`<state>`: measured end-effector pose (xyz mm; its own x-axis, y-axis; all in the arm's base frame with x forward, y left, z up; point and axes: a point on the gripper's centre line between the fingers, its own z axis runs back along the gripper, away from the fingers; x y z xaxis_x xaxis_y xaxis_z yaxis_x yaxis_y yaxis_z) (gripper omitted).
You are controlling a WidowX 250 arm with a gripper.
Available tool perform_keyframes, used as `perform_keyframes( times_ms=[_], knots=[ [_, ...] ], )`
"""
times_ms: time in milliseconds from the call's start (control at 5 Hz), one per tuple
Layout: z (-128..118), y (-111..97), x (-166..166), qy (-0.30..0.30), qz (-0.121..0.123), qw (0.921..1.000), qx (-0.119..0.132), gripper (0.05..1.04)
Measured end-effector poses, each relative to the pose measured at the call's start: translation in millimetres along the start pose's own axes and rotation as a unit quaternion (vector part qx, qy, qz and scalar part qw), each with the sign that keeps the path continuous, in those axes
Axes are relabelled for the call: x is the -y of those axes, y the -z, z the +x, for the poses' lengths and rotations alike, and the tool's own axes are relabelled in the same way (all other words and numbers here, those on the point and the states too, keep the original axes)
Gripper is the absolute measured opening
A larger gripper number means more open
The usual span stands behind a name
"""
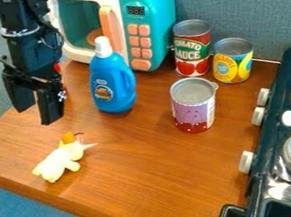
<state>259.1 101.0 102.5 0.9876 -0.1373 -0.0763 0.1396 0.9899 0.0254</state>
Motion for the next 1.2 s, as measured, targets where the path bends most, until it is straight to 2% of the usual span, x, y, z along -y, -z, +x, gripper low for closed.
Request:
perform_keyframes(
  times_ms=[200,600,800,1000,1200],
  knots=[
    [-1.8,7.5,1.9,0.001,-0.006,0.9999,-0.012,1.001],
    [-4.5,28.0,4.5,0.019,0.003,0.9998,0.005,1.001],
    [-6.9,35.4,-2.9,-0.006,0.034,0.9994,-0.008,1.001],
    [-2.3,52.2,3.3,0.016,0.027,0.9991,-0.027,1.001],
    [-2.5,63.7,7.8,0.035,0.009,0.9984,-0.043,1.001]
  ],
)
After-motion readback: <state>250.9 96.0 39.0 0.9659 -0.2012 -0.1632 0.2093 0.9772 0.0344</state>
